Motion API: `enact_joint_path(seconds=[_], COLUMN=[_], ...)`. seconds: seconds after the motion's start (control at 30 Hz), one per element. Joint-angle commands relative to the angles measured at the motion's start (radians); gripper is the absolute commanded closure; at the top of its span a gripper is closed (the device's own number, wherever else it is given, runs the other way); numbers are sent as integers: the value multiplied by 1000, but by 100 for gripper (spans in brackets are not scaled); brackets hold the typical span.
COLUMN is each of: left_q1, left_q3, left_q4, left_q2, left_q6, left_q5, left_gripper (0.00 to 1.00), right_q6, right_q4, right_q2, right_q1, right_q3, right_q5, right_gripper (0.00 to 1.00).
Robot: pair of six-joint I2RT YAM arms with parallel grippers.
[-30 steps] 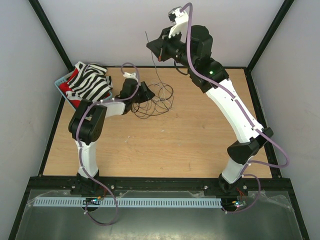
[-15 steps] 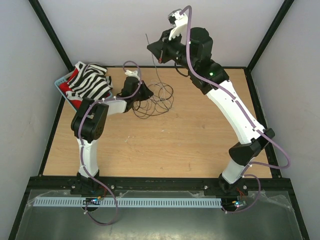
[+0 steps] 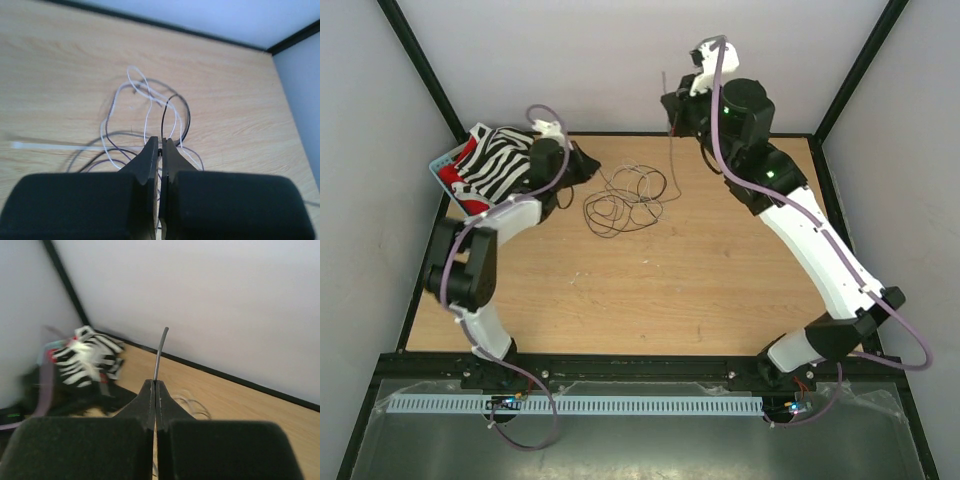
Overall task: Zip-tie the wires
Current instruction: Straighten the cable at the center of the board.
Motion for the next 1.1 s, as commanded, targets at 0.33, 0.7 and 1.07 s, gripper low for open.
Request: enact_joint_path(seconds=[0.33, 0.7, 1.07], left_q1=[70, 82, 83], left_q3=[-407, -670, -813], left_q4=[-343, -705, -646], left_q2=[-731, -1129, -1068], left_q6=[85, -2, -85], left_q5=[-208, -254, -251], left_gripper=[100, 100, 100], right_q6=[-103, 97, 116], right_q4=[-33, -29, 70], right_q2=[-237, -335, -236], right_q1=[-108, -253, -394], right_q3=[-497, -915, -1074], right_q5=[674, 681, 664], right_gripper=[100, 100, 100])
